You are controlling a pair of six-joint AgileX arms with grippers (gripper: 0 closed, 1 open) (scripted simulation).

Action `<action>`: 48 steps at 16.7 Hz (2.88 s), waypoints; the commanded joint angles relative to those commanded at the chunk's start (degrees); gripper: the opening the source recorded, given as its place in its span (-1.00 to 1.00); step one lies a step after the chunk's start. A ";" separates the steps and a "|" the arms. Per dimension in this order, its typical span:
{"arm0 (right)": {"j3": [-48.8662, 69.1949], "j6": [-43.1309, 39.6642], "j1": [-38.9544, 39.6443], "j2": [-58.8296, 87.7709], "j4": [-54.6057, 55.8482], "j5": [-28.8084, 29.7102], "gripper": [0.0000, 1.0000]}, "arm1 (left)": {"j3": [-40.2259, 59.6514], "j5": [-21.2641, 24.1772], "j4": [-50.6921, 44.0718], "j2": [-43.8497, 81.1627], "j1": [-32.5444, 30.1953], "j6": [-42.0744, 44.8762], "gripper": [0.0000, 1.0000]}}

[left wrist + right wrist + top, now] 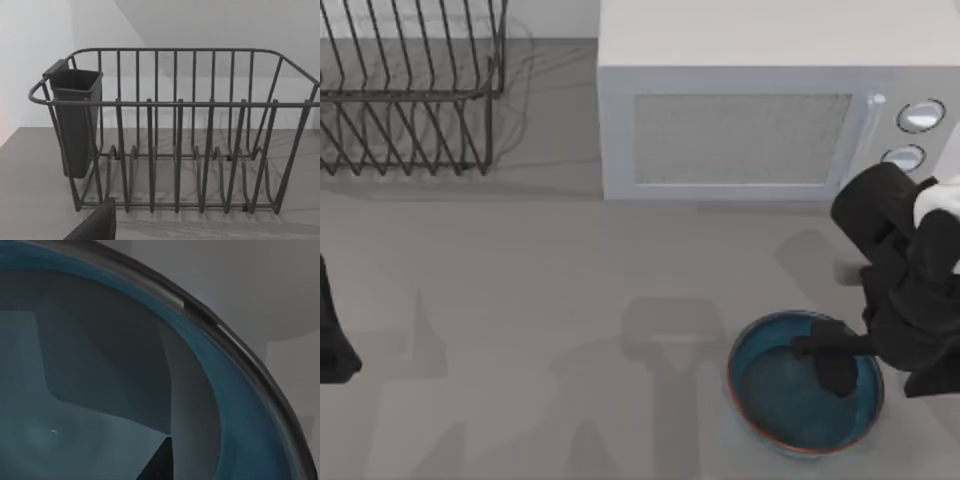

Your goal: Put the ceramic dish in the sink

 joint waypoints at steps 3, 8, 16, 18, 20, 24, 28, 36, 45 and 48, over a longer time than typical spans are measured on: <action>0.00 0.00 0.00 0.00 0.00 0.00 -0.51 | 0.00 0.00 0.00 0.00 0.00 0.00 1.00; 0.00 0.00 0.00 0.00 0.00 0.00 -1.00 | 0.00 0.00 0.00 0.00 0.00 0.00 1.00; 0.17 0.01 0.00 -0.11 -0.20 0.01 -1.00 | 0.00 0.00 0.00 0.00 0.00 0.00 1.00; 2.21 0.07 0.07 -0.38 -2.30 0.01 -1.00 | 0.00 0.00 0.00 0.00 0.00 0.00 1.00; 6.12 0.13 0.06 -1.22 -6.84 0.02 -1.00 | 0.00 0.00 0.00 0.00 0.00 0.00 1.00; 15.98 0.00 -0.06 -3.98 -21.42 0.04 -1.00 | 0.00 0.00 0.00 0.00 0.00 0.00 1.00; 24.76 -0.34 -0.27 -7.15 -32.83 0.01 -1.00 | 0.00 0.00 0.00 0.00 0.00 0.00 1.00; 26.43 -0.51 -0.62 -8.10 -34.63 -0.18 -1.00 | 0.00 0.00 0.00 0.00 0.00 0.00 1.00; 9.47 -4.93 -22.45 -6.42 -8.39 -6.10 -1.00 | 0.00 0.00 0.00 0.00 0.00 0.00 1.00; 0.68 -8.21 -32.58 -5.52 10.38 -8.99 -1.00 | 0.00 0.00 0.00 0.00 0.00 0.00 1.00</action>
